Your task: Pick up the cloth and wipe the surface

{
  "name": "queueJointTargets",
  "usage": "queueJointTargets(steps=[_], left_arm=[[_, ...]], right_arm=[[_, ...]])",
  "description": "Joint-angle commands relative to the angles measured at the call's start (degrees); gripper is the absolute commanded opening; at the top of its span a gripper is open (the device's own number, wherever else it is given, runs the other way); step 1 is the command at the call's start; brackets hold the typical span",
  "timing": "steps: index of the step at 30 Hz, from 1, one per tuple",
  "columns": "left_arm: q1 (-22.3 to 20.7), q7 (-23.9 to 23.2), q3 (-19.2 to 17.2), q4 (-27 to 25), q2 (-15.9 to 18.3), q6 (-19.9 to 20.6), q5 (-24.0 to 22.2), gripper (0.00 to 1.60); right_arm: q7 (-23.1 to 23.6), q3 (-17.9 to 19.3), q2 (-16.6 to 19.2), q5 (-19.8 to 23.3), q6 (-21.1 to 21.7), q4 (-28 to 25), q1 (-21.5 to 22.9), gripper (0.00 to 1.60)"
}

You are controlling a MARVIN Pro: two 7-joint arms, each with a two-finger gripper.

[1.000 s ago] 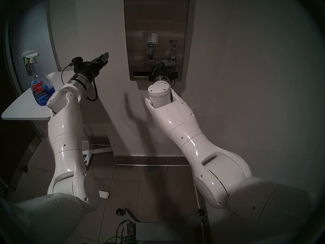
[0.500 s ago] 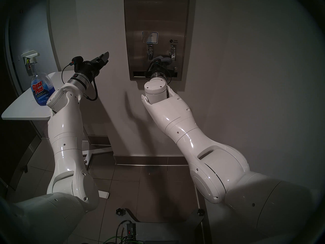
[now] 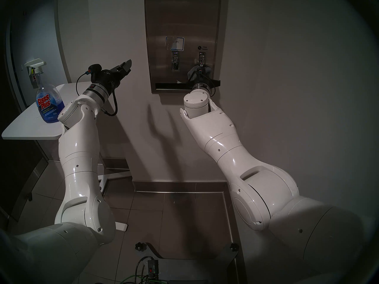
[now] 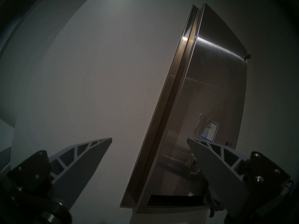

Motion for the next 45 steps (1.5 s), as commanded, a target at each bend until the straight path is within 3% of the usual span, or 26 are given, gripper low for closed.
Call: queueJointTargets(steps=[1,12,23,45], left_arm=[[-2.77,-0.19,-0.38,-1.37,0.34,-0.94,-0.65,1.60],[-2.66,-0.23,-0.63,-1.45,0.38,-1.10,-0.67,1.60],[-3.01,-0.34,-0.60,-1.29,0.39,-1.24,-0.56,1.60],[-3.29,-0.29,-0.85,-1.44,0.92,-1.66,-0.50,1.60]], right_arm=[[-0.97,0.05,1.76,-1.81,-1.27,-1.15,3.76,0.00],[-1.36,0.81,4.97,-2.97,-1.28,-0.89,3.93,0.00],[-2.23,1.05,5.52,-3.62,-1.36,-0.67,3.98,0.00],[-1.36,-0.75,1.58,-2.56,-1.95,1.28,4.76,0.00]])
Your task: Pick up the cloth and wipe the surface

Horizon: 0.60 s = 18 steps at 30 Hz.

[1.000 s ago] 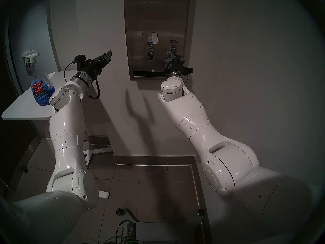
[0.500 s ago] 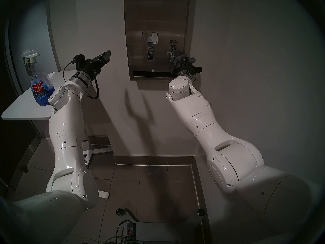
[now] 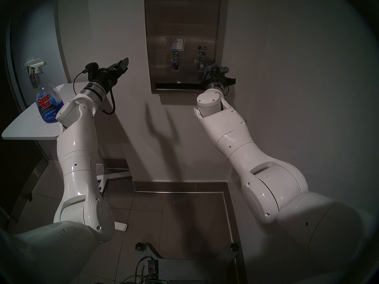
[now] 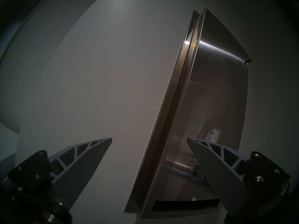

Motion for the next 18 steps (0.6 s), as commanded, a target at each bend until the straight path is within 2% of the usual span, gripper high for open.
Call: queueJointTargets(steps=[1,18], left_arm=[[-2.74,-0.23,-0.09,-1.78,0.44,-0.75,-0.44,1.60],[-2.24,-0.10,-1.27,-2.67,1.32,-0.78,-0.36,1.60]], right_arm=[[0.65,-1.01,-2.72,-0.09,-0.89,-0.95,3.26,0.00],[0.98,-2.85,-8.51,0.62,-0.63,2.78,4.41,0.00]])
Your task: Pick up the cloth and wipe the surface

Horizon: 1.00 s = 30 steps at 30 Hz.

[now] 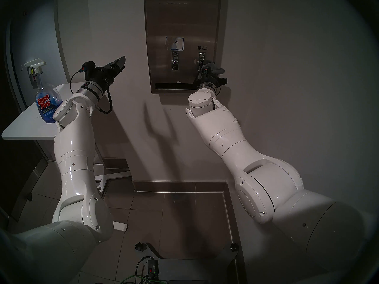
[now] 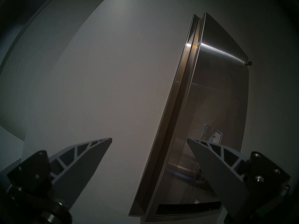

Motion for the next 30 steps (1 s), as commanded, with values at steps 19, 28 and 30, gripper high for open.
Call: queueJointTargets(steps=[19,28,30], left_arm=[[-2.35,0.28,-0.25,-1.68,0.19,-0.84,-0.05,1.60],[-2.18,0.51,-0.24,-1.89,0.45,-1.17,-0.12,1.60],[-2.10,0.52,-0.29,-1.96,0.55,-1.20,-0.14,1.60]], right_arm=[[-1.38,-1.07,-8.09,1.96,-0.55,6.56,5.03,0.00],[-0.02,-1.75,-10.18,3.32,-0.60,7.61,5.91,0.00],[0.30,-2.28,-10.95,3.50,-0.68,7.78,6.07,0.00]])
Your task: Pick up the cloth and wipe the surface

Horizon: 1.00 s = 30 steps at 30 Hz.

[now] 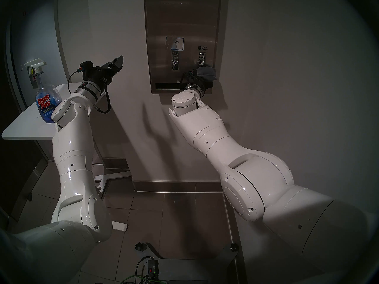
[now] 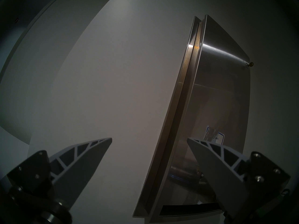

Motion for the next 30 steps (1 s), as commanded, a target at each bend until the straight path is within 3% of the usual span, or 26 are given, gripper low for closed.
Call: queueJointTargets(steps=[1,18,30], left_arm=[[-2.20,0.26,-0.33,-1.80,0.30,-0.89,-0.29,1.60],[-1.58,-0.07,-1.01,-3.17,0.24,-0.92,-0.52,1.60],[-1.32,-0.33,-1.18,-3.85,0.17,-0.66,-0.65,1.60]], right_arm=[[3.05,-1.47,-4.17,0.63,0.11,-0.42,2.85,0.00],[5.81,-3.03,-7.08,3.38,-0.04,0.72,4.94,0.00],[3.72,-2.85,-3.79,2.29,0.18,1.49,6.15,0.00]])
